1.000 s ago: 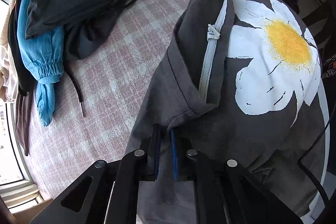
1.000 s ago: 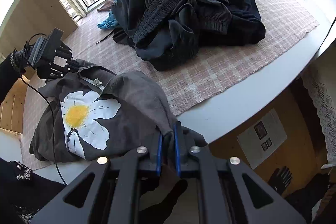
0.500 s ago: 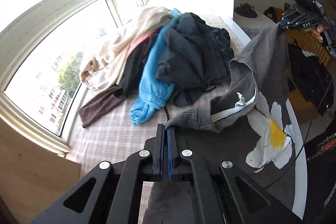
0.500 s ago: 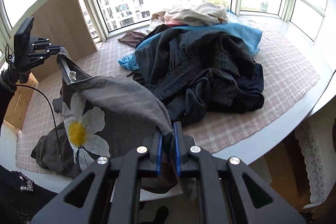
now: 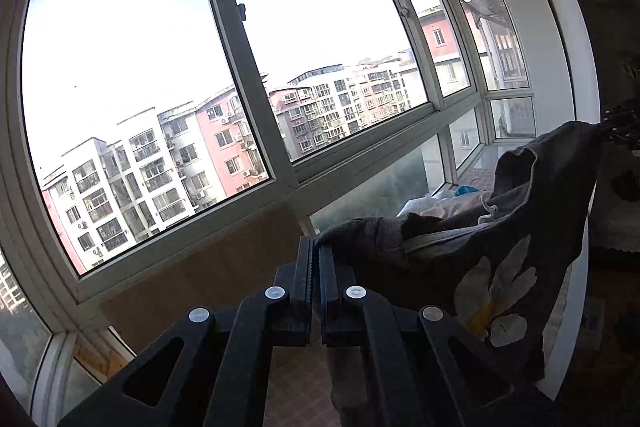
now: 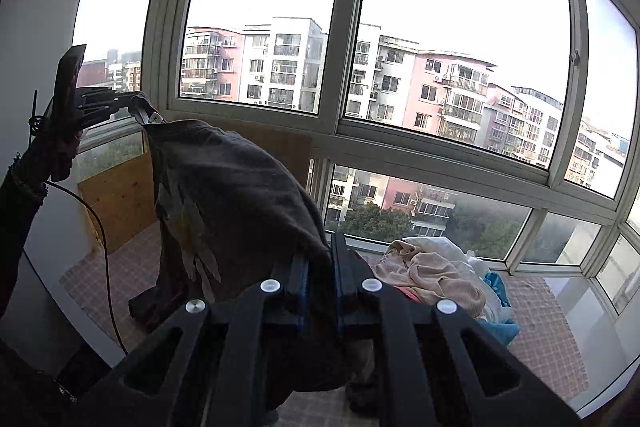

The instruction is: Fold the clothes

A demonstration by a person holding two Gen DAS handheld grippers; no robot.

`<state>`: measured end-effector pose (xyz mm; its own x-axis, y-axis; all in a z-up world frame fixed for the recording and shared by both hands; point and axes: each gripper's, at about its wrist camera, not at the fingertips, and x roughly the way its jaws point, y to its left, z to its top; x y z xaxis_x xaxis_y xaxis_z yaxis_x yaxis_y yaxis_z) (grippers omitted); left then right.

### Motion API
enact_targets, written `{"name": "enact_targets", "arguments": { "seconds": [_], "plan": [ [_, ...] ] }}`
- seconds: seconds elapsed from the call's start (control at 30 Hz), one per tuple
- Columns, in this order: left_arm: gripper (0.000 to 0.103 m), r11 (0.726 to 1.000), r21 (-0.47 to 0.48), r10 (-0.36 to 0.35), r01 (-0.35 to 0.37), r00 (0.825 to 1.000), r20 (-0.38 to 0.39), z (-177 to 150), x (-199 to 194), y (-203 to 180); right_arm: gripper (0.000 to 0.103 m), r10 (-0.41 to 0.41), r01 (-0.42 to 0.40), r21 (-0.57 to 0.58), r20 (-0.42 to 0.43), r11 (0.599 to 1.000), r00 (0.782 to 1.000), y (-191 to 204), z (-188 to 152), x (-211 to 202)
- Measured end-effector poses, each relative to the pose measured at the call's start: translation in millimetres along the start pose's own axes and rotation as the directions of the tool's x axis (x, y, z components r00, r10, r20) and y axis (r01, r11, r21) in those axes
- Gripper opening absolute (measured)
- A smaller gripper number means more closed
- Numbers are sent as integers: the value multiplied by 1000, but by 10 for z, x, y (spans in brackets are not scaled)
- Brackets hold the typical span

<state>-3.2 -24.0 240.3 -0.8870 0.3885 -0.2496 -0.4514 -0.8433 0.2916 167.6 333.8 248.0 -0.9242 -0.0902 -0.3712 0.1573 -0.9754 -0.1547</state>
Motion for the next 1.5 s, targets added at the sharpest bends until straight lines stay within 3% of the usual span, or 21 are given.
{"name": "enact_targets", "arguments": {
  "seconds": [0.13, 0.3, 0.43, 0.53, 0.67, 0.77, 0.83, 0.93, 1.03, 1.07, 1.13, 1.17, 1.23, 1.3, 1.37, 1.4, 1.43, 1.47, 1.5],
  "plan": [
    [2, 993, -39, 110, -109, 993, 35, 223, -711, 136, 9, 62, -56, -69, 81, 996, 995, 302, 304, -437],
    [2, 977, 1, 215, -215, 974, 72, 468, -1327, 108, 9, 112, -96, -106, 157, 990, 981, 492, 542, -845],
    [2, 961, 34, 271, -275, 958, 93, 649, -1528, 136, 9, 125, -102, -118, 207, 988, 970, 524, 727, -993],
    [2, 960, 41, 274, -279, 957, 98, 758, -1460, 226, 9, 112, -88, -113, 230, 990, 967, 500, 849, -931],
    [2, 960, 60, 268, -272, 961, 64, 772, -1060, 449, 9, 106, -91, -75, 212, 993, 971, 397, 905, -498],
    [2, 966, 75, 248, -247, 968, -17, 591, -551, 635, 9, 102, -100, -20, 139, 995, 985, 269, 849, 204],
    [2, 972, 80, 230, -223, 969, -88, 367, -31, 770, 9, 101, -103, 17, 88, 995, 991, 185, 809, 678],
    [0, 972, 84, 232, -220, 956, -181, -83, 827, 977, 9, 93, -90, 80, -35, 993, 995, 67, 632, 1608],
    [0, 989, 32, 147, -143, 951, -271, -640, 1664, 1121, 9, 113, -90, 148, -159, 985, 981, -38, 278, 2549],
    [0, 993, 24, 115, -113, 943, -312, -873, 1940, 1110, 9, 76, -48, 126, -223, 991, 972, -29, 60, 2888],
    [0, 999, 1, 40, -44, 915, -401, -1382, 2456, 1038, 9, -2, 30, 74, -346, 997, 938, -14, -385, 3565],
    [0, 1000, -14, -6, -1, 895, -447, -1676, 2658, 949, 9, -40, 65, 46, -421, 997, 906, -39, -687, 3879],
    [1, 997, -41, -82, 71, 843, -532, -2291, 2881, 688, 9, -73, 102, 18, -583, 995, 809, -162, -1382, 4414],
    [4, 988, -80, -152, 131, 771, -618, -2897, 3037, 499, 10, -105, 131, -17, -711, 991, 695, -295, -2035, 4840],
    [5, 976, -120, -211, 179, 680, -702, -3460, 3021, 239, 10, -122, 144, -42, -782, 989, 611, -454, -2583, 4859],
    [6, 972, -129, -227, 197, 636, -737, -3710, 3067, 170, 10, -114, 150, -31, -804, 988, 584, -560, -2753, 4853],
    [9, 968, -127, -234, 216, 602, -764, -3900, 3102, 96, 11, -92, 146, -8, -813, 989, 575, -590, -2845, 4844],
    [10, 965, -121, -237, 234, 569, -787, -4074, 3134, 21, 11, -70, 142, 13, -821, 990, 567, -617, -2932, 4834],
    [11, 959, -129, -251, 252, 550, -797, -4177, 3134, -24, 12, -57, 129, 20, -823, 991, 565, -607, -2960, 4812]
  ]
}}
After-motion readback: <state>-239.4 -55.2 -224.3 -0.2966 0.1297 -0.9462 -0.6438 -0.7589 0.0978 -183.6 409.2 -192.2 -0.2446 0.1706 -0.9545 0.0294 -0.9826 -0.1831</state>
